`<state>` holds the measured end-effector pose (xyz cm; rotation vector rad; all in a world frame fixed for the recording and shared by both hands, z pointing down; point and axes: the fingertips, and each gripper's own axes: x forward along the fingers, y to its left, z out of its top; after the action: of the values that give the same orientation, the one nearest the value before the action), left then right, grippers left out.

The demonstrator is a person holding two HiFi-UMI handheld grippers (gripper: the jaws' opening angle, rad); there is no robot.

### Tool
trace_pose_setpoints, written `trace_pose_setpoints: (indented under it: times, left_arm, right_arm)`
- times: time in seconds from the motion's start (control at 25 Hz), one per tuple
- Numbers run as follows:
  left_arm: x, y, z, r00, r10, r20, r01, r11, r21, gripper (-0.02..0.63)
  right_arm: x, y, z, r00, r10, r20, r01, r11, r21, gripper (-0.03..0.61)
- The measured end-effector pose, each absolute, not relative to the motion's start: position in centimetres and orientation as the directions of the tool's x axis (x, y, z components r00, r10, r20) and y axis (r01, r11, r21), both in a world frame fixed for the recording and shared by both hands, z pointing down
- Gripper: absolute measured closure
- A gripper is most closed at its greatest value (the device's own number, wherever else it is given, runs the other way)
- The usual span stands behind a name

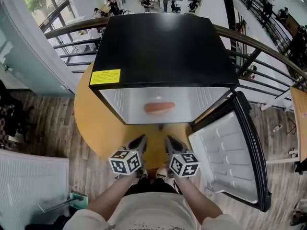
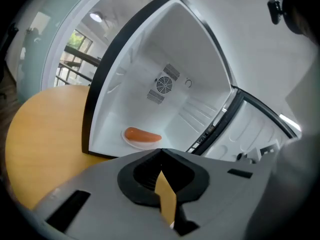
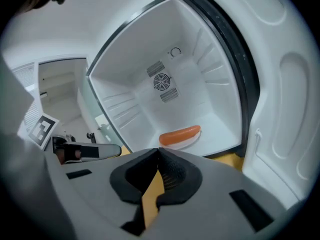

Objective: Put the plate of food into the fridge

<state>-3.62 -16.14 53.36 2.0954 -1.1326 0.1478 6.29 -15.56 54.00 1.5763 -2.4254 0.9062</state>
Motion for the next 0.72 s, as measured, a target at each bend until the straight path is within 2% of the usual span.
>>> trace_pose_setpoints:
  times: [0.28,0.48,0.72]
  left_arm:
    - [-3.6,-10.0,52.2,0.594,-0.654,0.468,-0.804,-0.478,0.353,0.589]
    - [-3.3,-7.4,50.8,0.62,-0.641,0.452,-0.782,-0.457,0.424,0.591]
    - [-4.2,-6.0,49.9,0.599,-0.664,0.447,-0.797,-0.442,0.412,0.59]
  right_arm:
    - [5.4,-10.3,51.7,-0.487,-0.756,0.437,-0.869,0.37,-0.329,0.552]
    - [4.9,-8.2,51.6,-0.512,-0.73,0.453,-0.854,0.374,-0.363,0.552]
    - [4.8,-6.4,51.3,-0.514,-0.726,0.457,-0.851,0.369,-0.372,0.552]
